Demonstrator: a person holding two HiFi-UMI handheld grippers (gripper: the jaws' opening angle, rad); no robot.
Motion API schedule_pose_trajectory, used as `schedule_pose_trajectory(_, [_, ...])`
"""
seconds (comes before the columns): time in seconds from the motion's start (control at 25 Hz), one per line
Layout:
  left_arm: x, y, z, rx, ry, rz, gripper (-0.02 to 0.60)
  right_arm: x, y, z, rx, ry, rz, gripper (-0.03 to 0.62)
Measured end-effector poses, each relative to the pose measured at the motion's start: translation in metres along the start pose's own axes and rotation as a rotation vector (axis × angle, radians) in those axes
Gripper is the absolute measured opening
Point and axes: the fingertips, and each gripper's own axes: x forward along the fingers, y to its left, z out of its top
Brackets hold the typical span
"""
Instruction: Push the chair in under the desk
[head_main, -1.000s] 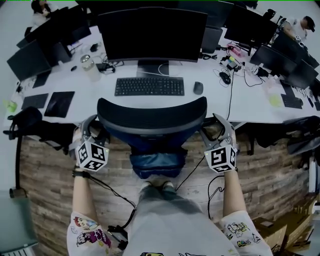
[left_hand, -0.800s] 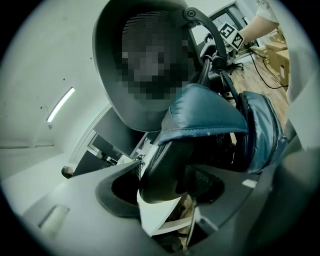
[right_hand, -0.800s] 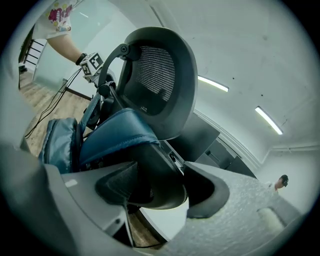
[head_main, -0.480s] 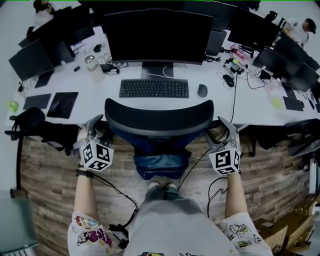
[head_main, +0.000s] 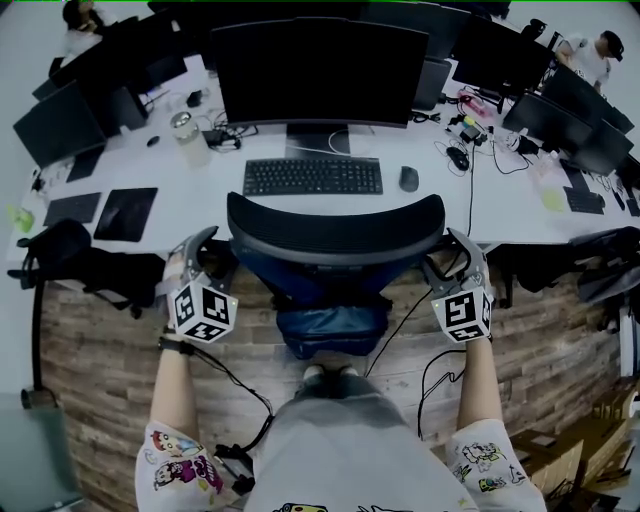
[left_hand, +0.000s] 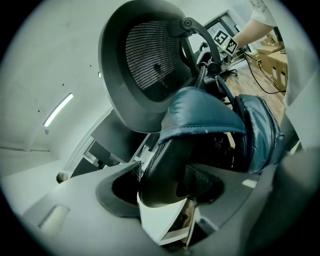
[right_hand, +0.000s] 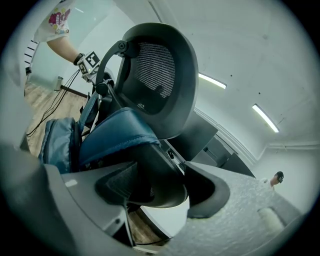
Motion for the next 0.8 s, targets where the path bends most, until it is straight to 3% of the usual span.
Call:
schedule_pose_trajectory(0.36, [0.0, -0.001, 0.001, 0.004, -0.009, 0.002, 0.27, 0.0, 0.001, 0.0, 0.0, -0.013, 0.001, 0.29])
schedule_pose_trajectory(0.8, [-0.007, 0.0, 0.004, -0.069, -0.028, 0.02, 0.293, -0.01, 0.004, 0.0, -0.018, 0.013, 0.011, 0.308])
